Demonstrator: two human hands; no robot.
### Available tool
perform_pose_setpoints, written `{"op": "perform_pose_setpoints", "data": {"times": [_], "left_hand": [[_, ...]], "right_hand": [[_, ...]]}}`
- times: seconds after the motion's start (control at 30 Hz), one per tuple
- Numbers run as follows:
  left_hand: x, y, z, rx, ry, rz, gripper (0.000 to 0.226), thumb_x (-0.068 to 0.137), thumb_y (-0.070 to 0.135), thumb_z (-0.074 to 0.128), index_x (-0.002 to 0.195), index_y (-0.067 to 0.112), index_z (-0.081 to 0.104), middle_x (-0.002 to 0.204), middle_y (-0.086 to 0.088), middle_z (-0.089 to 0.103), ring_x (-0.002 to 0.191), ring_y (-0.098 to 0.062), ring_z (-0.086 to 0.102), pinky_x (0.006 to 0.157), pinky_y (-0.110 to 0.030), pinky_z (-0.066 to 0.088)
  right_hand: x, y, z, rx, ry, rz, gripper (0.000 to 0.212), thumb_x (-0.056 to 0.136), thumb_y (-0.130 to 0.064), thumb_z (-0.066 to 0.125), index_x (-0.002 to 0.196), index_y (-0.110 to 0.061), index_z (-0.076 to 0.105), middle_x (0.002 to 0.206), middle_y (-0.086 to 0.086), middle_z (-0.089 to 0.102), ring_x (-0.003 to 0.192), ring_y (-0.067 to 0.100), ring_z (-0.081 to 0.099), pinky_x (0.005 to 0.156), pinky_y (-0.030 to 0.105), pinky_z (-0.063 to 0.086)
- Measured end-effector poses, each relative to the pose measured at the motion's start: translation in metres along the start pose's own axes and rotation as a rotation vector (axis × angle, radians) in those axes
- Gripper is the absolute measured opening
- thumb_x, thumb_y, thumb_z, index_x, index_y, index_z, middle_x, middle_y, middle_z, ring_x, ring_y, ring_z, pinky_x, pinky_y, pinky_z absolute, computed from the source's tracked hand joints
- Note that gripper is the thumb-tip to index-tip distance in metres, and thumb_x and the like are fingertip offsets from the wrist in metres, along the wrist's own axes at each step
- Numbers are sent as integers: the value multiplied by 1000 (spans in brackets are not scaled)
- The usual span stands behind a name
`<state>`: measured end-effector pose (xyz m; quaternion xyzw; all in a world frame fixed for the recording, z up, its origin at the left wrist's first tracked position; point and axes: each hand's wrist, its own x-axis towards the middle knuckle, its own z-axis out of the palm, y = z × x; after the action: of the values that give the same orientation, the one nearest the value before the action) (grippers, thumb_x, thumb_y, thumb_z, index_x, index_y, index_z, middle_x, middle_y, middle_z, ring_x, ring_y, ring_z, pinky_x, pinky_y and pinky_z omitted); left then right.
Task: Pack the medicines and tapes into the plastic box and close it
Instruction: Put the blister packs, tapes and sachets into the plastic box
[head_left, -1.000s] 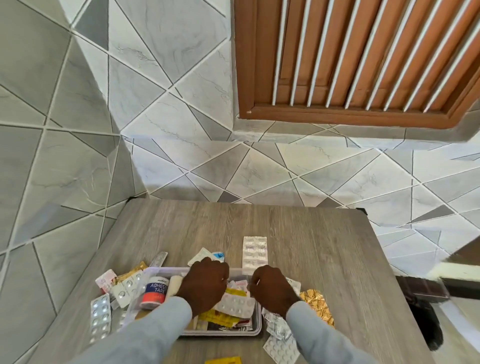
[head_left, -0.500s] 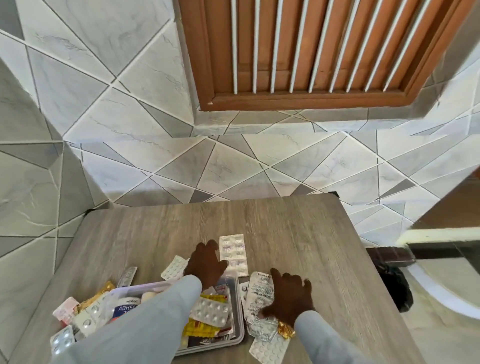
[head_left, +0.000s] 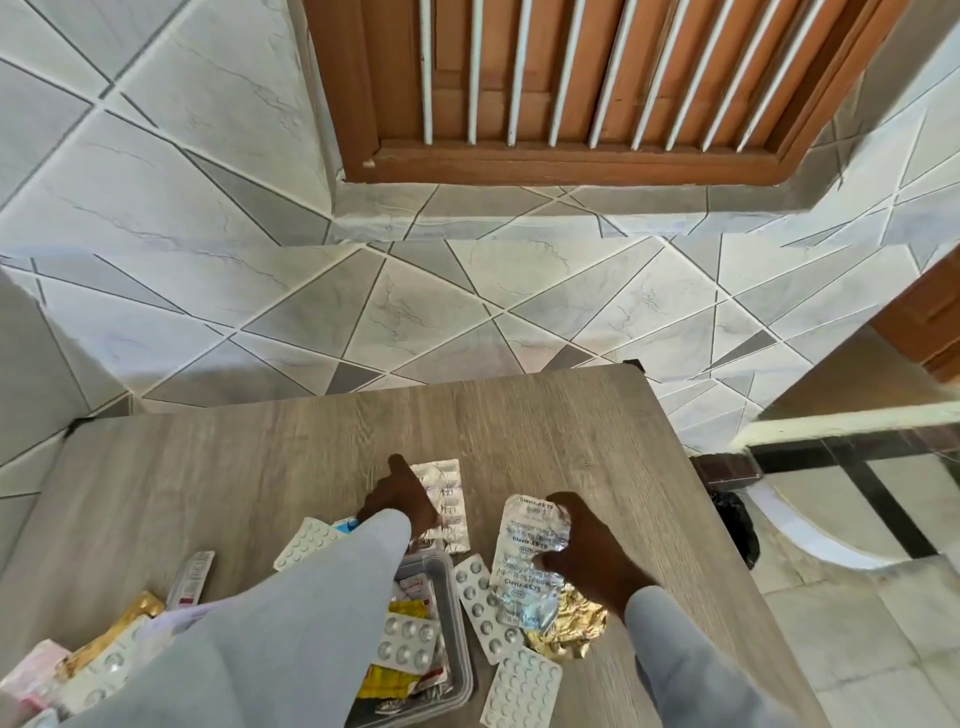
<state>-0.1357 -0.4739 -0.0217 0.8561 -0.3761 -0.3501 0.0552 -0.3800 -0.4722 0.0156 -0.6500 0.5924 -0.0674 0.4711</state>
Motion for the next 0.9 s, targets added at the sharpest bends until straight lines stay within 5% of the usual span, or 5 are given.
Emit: {"op": "perform_pose_setpoints", "data": {"times": [0.17, 0.33, 0.53, 0.7, 0.9], "left_hand": [[4, 1, 4, -118, 32, -68, 66, 73, 9, 70, 126, 5, 32, 130, -22, 52, 119, -40, 52, 99, -46, 45], [2, 0, 6, -32, 75, -81, 52, 76, 17, 70, 121, 9, 45, 131, -17, 49, 120, -37, 51, 100, -40, 44], [2, -5, 3, -411, 59, 41, 35, 76, 7, 63, 105, 13, 47, 108, -14, 60, 95, -34, 62, 79, -41, 56], [-17, -11, -49, -680, 201, 233, 33, 75, 0, 69, 96, 18, 49, 100, -11, 62, 88, -30, 60, 69, -33, 48], [-89, -67, -87, -986, -227, 335, 44, 66, -8, 76, 99, 13, 57, 81, -11, 66, 75, -27, 62, 59, -29, 47]], "right_hand": [[3, -2, -7, 55, 20, -5, 64, 78, -5, 71, 126, -30, 38, 107, -3, 58, 86, 10, 59, 70, 29, 54], [4, 2, -4, 189, 131, 8, 79, 78, 3, 68, 136, -36, 31, 117, 4, 62, 97, 18, 65, 83, 39, 58], [-4, 4, -10, 354, 256, -16, 78, 80, 6, 65, 137, -36, 31, 116, 4, 64, 97, 19, 67, 84, 42, 58], [-16, -1, -20, 465, 333, -38, 77, 82, 8, 63, 140, -30, 29, 120, 2, 58, 103, 20, 62, 84, 38, 55], [-23, -17, -22, 782, 378, -49, 77, 79, 15, 62, 137, -27, 34, 125, 12, 57, 111, 32, 59, 99, 55, 47]]}}
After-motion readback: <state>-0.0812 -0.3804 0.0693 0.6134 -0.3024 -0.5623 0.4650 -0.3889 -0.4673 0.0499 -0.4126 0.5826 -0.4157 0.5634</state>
